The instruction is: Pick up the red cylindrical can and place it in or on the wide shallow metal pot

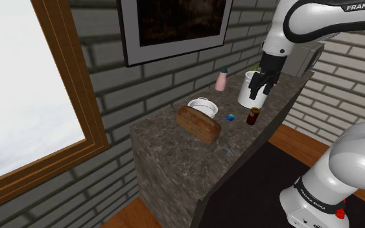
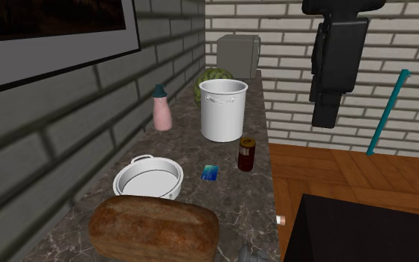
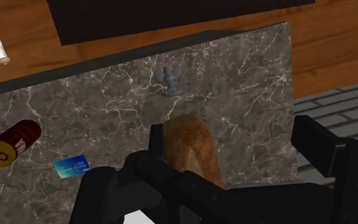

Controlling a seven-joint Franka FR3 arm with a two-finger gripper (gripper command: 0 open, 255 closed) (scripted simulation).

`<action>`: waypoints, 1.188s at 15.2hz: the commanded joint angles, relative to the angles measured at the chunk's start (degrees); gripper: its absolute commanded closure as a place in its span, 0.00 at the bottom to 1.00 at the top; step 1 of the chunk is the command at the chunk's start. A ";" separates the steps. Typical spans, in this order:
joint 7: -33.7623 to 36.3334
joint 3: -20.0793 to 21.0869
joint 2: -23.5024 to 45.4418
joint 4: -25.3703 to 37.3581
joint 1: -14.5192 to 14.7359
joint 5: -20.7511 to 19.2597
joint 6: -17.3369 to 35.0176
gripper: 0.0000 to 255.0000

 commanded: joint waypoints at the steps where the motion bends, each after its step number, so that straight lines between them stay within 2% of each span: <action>1: -2.31 -2.06 2.39 -0.56 -1.16 -1.52 3.22 0.00; 11: -12.82 -11.76 15.63 -1.82 -5.81 -6.41 19.09 0.00; 18: -21.61 -18.44 28.98 2.00 -7.32 -5.11 29.50 0.00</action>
